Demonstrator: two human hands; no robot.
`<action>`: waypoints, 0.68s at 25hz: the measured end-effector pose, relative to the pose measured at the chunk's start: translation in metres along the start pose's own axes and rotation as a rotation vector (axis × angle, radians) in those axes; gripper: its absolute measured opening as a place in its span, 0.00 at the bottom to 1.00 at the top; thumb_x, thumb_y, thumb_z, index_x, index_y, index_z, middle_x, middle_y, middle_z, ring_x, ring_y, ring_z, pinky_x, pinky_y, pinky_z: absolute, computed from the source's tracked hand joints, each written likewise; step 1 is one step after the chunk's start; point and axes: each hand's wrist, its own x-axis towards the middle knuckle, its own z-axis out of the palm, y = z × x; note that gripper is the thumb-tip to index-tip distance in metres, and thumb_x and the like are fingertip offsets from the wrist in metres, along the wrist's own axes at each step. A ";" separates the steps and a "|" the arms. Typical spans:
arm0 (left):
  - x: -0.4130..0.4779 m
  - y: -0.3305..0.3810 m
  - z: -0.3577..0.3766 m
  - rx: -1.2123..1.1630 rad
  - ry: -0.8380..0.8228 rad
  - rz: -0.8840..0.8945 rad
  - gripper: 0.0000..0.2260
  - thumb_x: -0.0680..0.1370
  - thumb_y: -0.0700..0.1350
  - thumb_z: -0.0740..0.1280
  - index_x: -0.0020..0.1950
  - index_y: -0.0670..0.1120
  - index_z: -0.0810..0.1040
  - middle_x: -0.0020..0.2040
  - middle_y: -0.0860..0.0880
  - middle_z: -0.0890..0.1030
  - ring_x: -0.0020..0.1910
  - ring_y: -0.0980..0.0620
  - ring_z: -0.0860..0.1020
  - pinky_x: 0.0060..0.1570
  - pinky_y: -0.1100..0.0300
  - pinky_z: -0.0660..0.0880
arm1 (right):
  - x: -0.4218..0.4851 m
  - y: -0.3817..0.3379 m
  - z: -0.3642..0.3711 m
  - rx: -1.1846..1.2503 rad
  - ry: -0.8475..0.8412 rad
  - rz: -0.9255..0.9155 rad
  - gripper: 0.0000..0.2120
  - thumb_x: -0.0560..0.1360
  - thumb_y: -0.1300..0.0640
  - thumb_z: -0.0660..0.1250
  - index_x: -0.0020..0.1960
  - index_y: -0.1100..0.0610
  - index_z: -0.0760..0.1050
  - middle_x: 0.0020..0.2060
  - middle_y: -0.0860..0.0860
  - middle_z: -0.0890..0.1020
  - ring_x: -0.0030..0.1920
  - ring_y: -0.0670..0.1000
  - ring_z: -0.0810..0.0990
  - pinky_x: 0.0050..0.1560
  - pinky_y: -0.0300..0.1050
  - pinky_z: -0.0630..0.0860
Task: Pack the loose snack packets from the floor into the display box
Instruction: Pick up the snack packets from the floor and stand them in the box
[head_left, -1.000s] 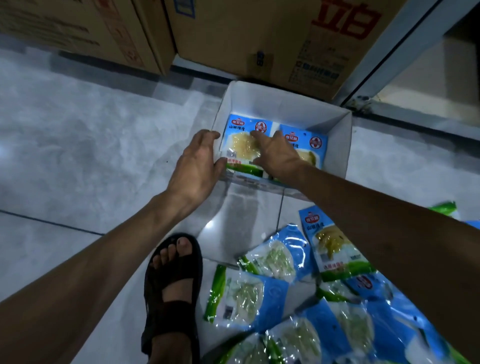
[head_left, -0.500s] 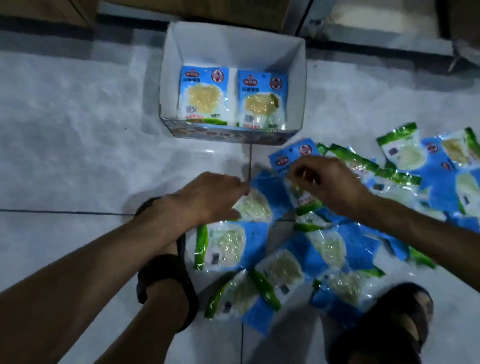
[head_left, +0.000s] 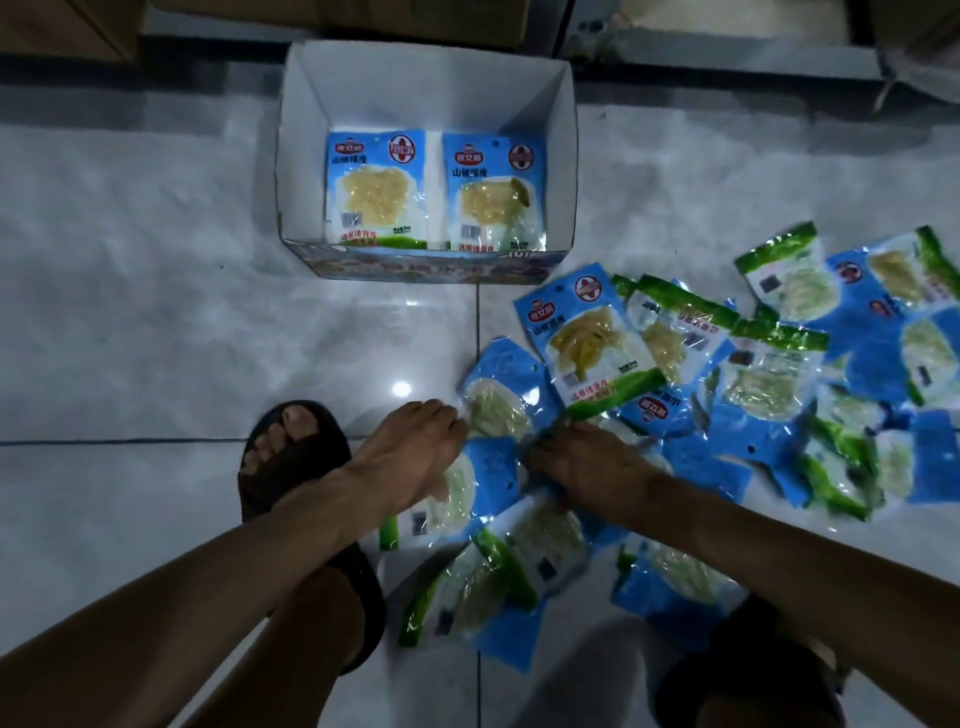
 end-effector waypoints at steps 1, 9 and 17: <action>-0.001 -0.002 0.002 -0.064 0.009 0.001 0.22 0.68 0.52 0.74 0.57 0.44 0.76 0.55 0.46 0.77 0.56 0.46 0.75 0.54 0.54 0.72 | 0.000 0.001 -0.006 0.120 0.004 0.020 0.20 0.62 0.58 0.78 0.52 0.55 0.78 0.47 0.54 0.83 0.47 0.56 0.82 0.44 0.44 0.75; 0.007 -0.043 -0.064 -0.731 0.044 -0.167 0.19 0.67 0.45 0.79 0.31 0.50 0.67 0.30 0.54 0.73 0.30 0.61 0.70 0.34 0.65 0.66 | -0.002 0.048 -0.062 0.526 0.069 0.166 0.09 0.72 0.58 0.73 0.52 0.55 0.83 0.50 0.50 0.84 0.51 0.49 0.81 0.54 0.45 0.76; 0.030 0.004 -0.030 -0.677 0.270 -0.514 0.25 0.68 0.51 0.77 0.59 0.43 0.72 0.55 0.45 0.73 0.55 0.46 0.73 0.52 0.52 0.74 | 0.003 0.075 -0.064 0.288 0.258 0.344 0.10 0.72 0.58 0.73 0.53 0.59 0.82 0.52 0.54 0.83 0.53 0.55 0.80 0.48 0.38 0.67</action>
